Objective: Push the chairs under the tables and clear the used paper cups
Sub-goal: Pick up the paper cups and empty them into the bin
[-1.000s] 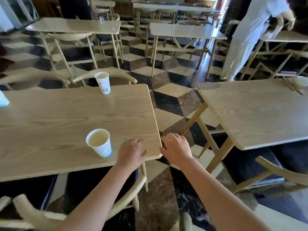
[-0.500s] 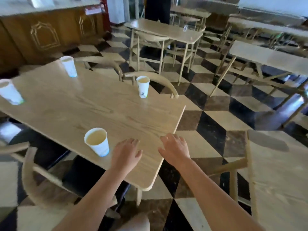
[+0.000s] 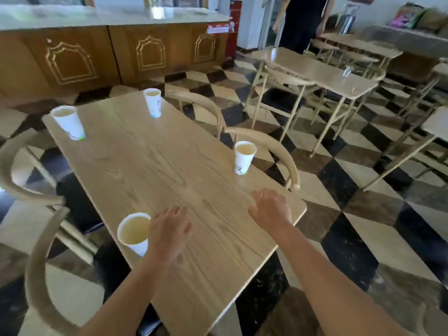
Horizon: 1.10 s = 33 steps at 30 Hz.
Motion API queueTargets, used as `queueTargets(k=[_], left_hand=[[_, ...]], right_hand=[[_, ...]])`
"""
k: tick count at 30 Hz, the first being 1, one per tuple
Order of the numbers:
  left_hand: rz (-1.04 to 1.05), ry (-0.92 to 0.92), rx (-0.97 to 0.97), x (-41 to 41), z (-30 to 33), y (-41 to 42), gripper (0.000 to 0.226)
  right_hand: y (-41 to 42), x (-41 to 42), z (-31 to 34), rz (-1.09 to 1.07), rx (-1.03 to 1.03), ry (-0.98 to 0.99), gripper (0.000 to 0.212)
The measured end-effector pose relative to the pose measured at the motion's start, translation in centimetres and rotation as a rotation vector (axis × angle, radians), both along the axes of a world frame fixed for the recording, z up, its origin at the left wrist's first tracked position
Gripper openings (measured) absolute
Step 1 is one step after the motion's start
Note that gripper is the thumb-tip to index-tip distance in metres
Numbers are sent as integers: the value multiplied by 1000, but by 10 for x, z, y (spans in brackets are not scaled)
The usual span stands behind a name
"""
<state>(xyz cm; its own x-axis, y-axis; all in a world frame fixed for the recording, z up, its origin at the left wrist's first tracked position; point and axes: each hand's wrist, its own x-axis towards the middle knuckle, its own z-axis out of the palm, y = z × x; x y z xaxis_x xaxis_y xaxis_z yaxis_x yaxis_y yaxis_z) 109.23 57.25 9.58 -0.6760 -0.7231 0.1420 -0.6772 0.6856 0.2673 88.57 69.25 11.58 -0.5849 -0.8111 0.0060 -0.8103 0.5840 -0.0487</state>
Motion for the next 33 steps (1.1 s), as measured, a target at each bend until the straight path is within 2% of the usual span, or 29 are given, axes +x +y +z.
queueTargets(k=[5, 10, 15, 19, 26, 28, 31, 33], left_hand=[[192, 7, 2, 1, -6, -16, 15], [467, -25, 37, 3, -21, -13, 29], [708, 31, 73, -11, -26, -7, 31], [890, -4, 136, -15, -34, -10, 39], [1027, -31, 243, -18, -44, -17, 35], [1059, -16, 237, -22, -45, -16, 30], [1107, 1, 258, -28, -46, -13, 26], [1110, 22, 251, -33, -46, -12, 22]], right_hand=[[-43, -60, -11, 80, 18, 15, 34], [-89, -121, -28, 178, -28, 50, 41], [-124, -171, -39, 310, 19, 75, 45], [-141, -198, -51, 381, 61, 60, 44], [-158, -213, -66, 446, 101, 122, 35], [-160, -215, -71, 447, 70, 59, 36], [-161, -218, -71, 396, -32, -89, 14], [-159, -221, -73, 478, -12, -39, 13]])
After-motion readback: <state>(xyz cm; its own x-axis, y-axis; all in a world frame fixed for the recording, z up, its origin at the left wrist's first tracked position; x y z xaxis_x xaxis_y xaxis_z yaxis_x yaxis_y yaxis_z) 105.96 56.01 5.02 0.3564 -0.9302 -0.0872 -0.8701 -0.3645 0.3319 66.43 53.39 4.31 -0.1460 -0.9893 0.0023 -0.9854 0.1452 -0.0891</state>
